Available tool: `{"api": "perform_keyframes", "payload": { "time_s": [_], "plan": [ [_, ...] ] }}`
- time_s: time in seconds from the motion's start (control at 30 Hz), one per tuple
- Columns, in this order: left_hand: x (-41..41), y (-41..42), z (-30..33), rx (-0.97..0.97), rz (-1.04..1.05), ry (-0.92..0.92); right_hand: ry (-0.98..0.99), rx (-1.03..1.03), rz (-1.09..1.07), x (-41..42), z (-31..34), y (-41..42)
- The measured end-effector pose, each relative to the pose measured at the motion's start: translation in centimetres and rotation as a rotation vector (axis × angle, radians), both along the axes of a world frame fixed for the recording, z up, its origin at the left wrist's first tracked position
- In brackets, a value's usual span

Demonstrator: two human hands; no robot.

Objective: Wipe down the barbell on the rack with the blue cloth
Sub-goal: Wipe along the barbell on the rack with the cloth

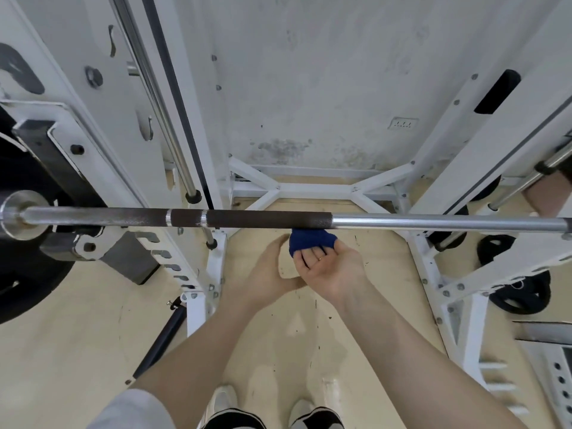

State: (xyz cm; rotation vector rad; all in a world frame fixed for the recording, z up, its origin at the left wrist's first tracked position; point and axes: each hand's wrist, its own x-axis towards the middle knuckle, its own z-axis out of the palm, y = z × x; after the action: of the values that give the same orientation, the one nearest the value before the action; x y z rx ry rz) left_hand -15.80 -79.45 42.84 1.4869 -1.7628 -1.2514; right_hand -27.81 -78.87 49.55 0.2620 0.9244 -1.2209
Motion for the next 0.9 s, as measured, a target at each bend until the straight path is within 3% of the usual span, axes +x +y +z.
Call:
{"api": "perform_keyframes", "payload": {
  "time_s": [0.1, 0.27, 0.33, 0.4, 0.47, 0.53, 0.6, 0.67, 0.73, 0.8, 0.9],
  "plan": [
    [-2.1, 1.1, -0.1, 0.242, -0.046, 0.13, 0.082, 0.024, 0.02, -0.8, 0.1, 0.7],
    [-2.3, 1.9, -1.9, 0.188, -0.029, -0.219, 0.129, 0.058, 0.018, -3.4, -0.1, 1.2],
    [-1.7, 1.4, -2.5, 0.269, -0.022, -0.233, 0.158, 0.05, 0.046, -3.9, 0.0, 1.3],
    [-1.1, 0.6, -2.5, 0.324, 0.166, -0.085, 0.19, 0.015, 0.075, -3.8, 0.0, 1.5],
    [-1.2, 0.1, -1.8, 0.488, 0.333, 0.292, 0.209, -0.011, 0.089, -3.1, -0.2, 1.8],
    [-1.4, -0.3, -0.7, 0.568, 0.326, 0.685, 0.342, 0.012, 0.116, -2.4, -1.1, 2.2],
    [-1.6, -0.2, 1.0, 0.527, 0.304, 0.889, 0.449, 0.021, 0.14, -1.4, -2.5, 2.7],
    [-1.4, 0.0, 1.7, 0.516, 0.326, 1.063, 0.399, 0.006, 0.143, -0.2, -3.9, 3.0],
    [-1.2, 0.4, 1.8, 0.519, 0.293, 0.99, 0.167, -0.061, 0.117, 0.8, -3.9, 3.0],
    [-1.0, 0.4, 2.2, 0.47, 0.274, 0.607, -0.007, -0.109, 0.043, 1.7, -3.9, 2.4],
    [-0.1, 0.3, 4.6, 0.267, 0.06, 0.111, 0.045, -0.016, 0.042, 3.1, -5.7, 0.9]
  ]
}}
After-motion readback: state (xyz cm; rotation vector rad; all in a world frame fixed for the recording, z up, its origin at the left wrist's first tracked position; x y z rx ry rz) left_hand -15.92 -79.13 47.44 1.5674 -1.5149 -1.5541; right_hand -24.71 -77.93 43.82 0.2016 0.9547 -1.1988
